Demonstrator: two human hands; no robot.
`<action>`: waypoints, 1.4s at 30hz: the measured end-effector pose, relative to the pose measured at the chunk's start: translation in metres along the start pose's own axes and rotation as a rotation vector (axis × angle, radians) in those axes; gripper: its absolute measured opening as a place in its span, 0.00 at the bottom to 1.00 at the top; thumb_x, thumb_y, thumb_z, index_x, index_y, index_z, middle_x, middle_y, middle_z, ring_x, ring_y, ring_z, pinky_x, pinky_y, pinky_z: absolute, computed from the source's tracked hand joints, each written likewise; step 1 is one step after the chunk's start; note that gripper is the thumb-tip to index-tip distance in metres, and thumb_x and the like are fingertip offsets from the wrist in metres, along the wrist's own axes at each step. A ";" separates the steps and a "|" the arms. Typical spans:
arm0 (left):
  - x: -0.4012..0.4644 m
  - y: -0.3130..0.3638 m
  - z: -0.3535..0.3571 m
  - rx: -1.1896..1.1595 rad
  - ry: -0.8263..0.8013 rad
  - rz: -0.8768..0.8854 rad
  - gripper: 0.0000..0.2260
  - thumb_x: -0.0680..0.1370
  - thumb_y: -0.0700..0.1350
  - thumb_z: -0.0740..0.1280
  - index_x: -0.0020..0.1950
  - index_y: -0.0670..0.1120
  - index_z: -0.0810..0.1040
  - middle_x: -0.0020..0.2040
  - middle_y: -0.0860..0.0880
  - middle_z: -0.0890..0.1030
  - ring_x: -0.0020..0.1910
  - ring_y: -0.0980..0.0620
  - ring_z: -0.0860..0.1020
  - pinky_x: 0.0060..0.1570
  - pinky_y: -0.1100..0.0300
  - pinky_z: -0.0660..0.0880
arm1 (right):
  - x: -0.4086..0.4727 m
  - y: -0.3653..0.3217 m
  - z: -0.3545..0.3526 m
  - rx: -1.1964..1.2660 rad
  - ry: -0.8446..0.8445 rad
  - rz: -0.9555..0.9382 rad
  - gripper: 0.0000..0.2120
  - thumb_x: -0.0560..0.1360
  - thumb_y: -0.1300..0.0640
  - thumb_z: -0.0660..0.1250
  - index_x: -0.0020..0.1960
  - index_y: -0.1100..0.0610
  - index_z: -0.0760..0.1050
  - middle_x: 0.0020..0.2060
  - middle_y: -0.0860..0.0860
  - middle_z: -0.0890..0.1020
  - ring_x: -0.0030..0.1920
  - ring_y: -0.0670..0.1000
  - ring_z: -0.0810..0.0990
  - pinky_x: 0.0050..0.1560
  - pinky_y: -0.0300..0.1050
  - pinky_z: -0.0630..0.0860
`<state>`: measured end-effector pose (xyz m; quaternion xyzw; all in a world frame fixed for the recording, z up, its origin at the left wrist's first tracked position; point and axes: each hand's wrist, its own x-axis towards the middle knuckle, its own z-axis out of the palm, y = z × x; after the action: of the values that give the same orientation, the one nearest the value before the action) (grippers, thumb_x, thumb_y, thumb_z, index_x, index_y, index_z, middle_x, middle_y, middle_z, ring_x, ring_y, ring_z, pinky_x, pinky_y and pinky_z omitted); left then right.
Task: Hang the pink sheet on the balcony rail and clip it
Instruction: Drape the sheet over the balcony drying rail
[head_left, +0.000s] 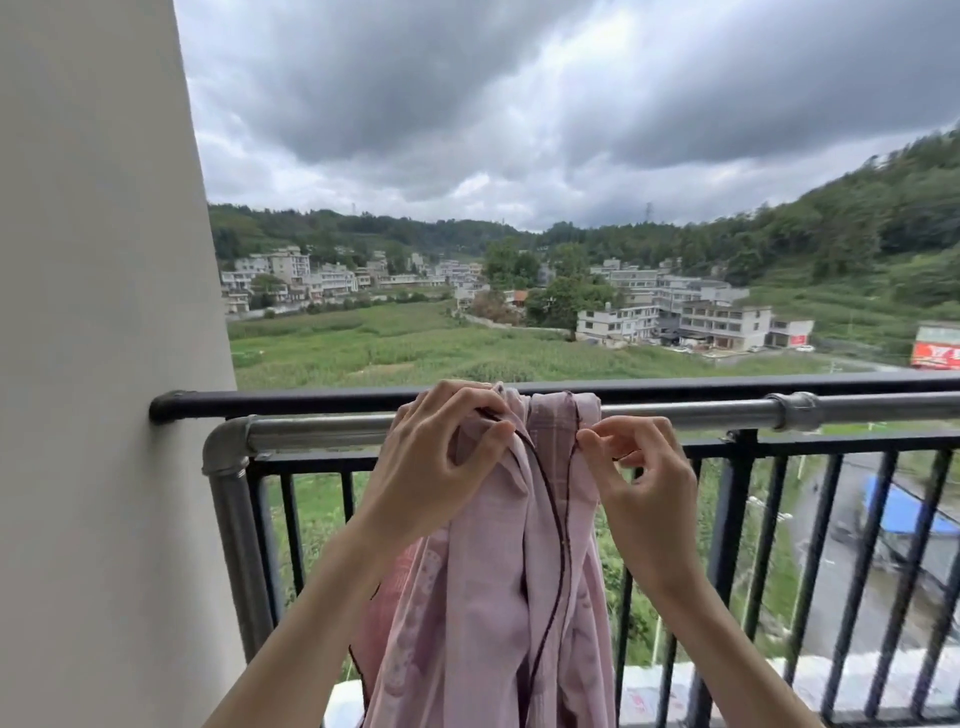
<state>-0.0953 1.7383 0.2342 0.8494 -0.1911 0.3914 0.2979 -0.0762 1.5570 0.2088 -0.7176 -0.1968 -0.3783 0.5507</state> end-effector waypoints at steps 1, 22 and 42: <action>0.001 0.000 0.001 -0.008 0.009 -0.005 0.10 0.72 0.62 0.60 0.51 0.62 0.72 0.54 0.61 0.75 0.58 0.60 0.73 0.62 0.49 0.69 | -0.001 -0.002 -0.001 -0.005 -0.049 0.039 0.07 0.72 0.55 0.70 0.42 0.46 0.73 0.40 0.44 0.78 0.40 0.44 0.77 0.43 0.29 0.72; -0.007 0.088 0.065 0.613 0.174 -0.021 0.22 0.72 0.62 0.59 0.51 0.47 0.79 0.49 0.48 0.79 0.52 0.45 0.76 0.53 0.49 0.61 | 0.063 -0.027 -0.061 0.545 -0.442 0.543 0.05 0.75 0.64 0.65 0.41 0.60 0.77 0.33 0.53 0.83 0.35 0.50 0.83 0.40 0.41 0.81; 0.074 0.290 0.317 0.134 0.325 0.027 0.07 0.75 0.39 0.65 0.51 0.39 0.79 0.45 0.44 0.80 0.45 0.47 0.77 0.48 0.55 0.77 | 0.152 0.102 -0.331 0.533 -0.305 0.469 0.08 0.77 0.64 0.62 0.39 0.57 0.73 0.34 0.50 0.80 0.37 0.48 0.79 0.40 0.41 0.75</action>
<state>-0.0367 1.3067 0.2314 0.7903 -0.1253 0.5394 0.2622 -0.0159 1.1935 0.2946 -0.6227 -0.1984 -0.0667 0.7540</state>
